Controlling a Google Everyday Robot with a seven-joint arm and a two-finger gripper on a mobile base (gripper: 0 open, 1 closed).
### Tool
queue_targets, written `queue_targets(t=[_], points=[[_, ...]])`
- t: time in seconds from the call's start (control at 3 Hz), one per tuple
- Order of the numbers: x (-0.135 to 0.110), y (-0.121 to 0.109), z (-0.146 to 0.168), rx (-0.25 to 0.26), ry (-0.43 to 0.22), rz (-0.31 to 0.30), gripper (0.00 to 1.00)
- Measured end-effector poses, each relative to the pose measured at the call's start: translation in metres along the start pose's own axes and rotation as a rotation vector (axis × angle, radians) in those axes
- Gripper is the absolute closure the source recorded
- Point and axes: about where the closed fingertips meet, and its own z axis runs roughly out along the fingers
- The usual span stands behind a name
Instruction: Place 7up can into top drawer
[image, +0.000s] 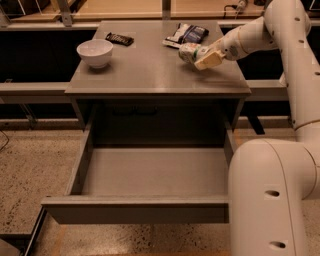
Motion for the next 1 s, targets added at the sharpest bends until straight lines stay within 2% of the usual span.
queue_targets(t=[0.33,0.67,1.0], points=[[-0.020,0.000,-0.026,0.039,-0.002,-0.025,1.00],[-0.034,0.007,-0.066,0.096,0.025,-0.032,1.00],[-0.057,0.024,-0.136,0.203,0.016,-0.032,1.00]])
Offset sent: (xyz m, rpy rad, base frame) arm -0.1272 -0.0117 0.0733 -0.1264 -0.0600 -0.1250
